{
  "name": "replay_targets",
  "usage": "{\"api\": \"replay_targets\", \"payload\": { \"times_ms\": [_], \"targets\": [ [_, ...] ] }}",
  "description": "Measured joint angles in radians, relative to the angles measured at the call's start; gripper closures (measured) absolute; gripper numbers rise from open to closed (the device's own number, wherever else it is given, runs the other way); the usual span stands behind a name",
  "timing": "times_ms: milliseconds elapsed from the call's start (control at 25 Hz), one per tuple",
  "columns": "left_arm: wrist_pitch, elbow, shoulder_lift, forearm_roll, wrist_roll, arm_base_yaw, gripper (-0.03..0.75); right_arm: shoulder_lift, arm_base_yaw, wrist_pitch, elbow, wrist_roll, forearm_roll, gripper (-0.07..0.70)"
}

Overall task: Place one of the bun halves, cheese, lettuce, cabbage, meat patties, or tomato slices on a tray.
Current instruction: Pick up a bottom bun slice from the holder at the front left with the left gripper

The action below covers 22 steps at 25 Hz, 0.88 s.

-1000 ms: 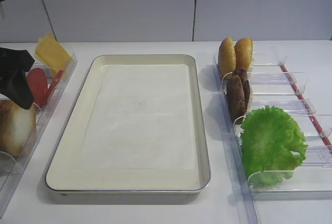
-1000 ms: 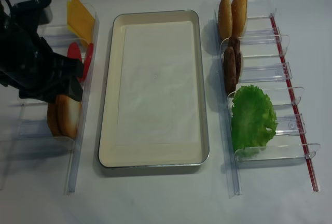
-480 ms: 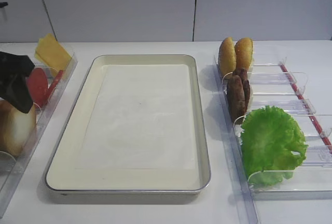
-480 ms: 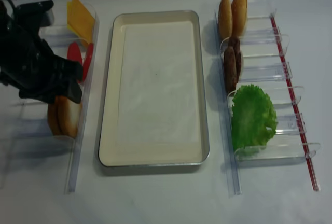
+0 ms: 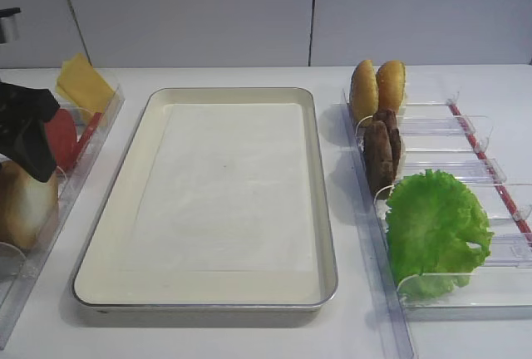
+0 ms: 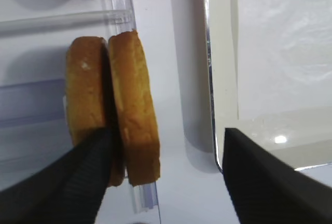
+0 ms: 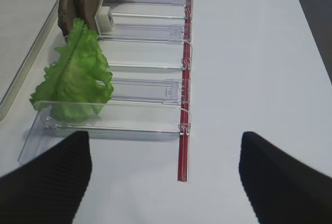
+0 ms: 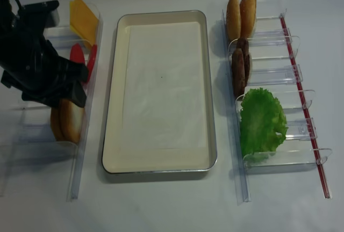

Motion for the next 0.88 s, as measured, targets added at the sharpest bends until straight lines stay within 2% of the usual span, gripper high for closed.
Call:
{"api": "replay_targets", "payload": {
  "times_ms": [240, 880],
  "targets": [
    [0.028, -0.045, 0.018, 0.002, -0.002, 0.000, 0.284, 0.000, 0.000, 0.000, 0.000, 0.000, 0.000, 0.050],
    [0.032, -0.055, 0.022, -0.004, -0.019, 0.000, 0.284, 0.000, 0.000, 0.000, 0.000, 0.000, 0.000, 0.050]
  ]
}}
